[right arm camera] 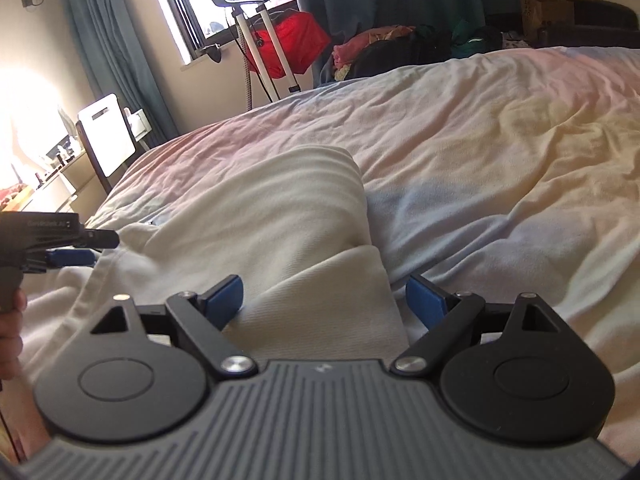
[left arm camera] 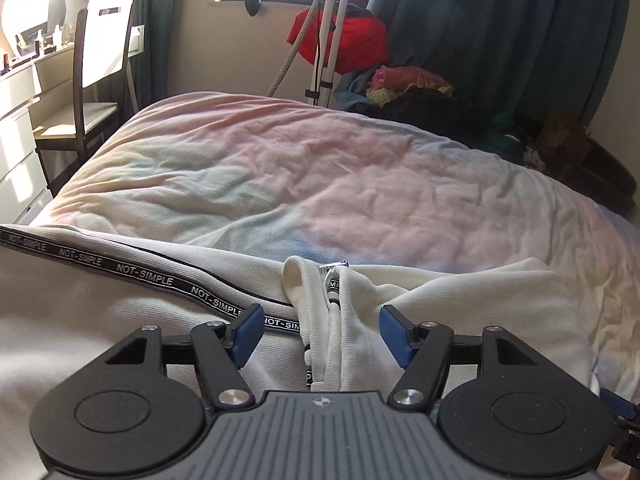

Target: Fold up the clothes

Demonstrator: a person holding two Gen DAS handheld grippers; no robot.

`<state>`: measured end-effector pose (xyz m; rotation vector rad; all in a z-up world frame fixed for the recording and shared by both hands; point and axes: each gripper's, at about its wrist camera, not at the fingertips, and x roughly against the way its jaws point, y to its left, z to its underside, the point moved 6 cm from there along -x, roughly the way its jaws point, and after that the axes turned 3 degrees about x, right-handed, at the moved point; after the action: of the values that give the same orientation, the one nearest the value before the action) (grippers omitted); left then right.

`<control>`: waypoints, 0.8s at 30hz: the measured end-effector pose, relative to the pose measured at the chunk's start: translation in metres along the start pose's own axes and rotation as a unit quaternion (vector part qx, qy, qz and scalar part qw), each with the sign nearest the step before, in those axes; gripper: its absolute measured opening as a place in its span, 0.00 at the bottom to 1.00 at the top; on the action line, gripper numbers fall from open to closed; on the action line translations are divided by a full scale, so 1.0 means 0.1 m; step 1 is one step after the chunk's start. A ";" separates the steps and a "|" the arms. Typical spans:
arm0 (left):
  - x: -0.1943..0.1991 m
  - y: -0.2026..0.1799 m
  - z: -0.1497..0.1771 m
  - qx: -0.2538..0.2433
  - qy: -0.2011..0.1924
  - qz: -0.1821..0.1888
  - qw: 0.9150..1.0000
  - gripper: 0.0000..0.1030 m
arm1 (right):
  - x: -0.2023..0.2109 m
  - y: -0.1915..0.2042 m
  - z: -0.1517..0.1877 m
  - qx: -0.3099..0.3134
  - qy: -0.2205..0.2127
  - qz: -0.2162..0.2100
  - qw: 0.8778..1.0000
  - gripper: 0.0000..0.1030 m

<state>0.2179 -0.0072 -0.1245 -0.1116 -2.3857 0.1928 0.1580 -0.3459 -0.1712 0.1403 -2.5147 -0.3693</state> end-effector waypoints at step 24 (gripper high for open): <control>1.89 0.19 0.84 -0.073 -0.137 0.013 0.988 1.00 | 1.26 0.58 0.15 0.092 -0.095 0.018 0.991 0.88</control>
<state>0.0234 0.0282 -0.0621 -0.1960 -2.6729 0.0472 0.0447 -0.3097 -0.0974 0.1378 -2.7346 -0.1405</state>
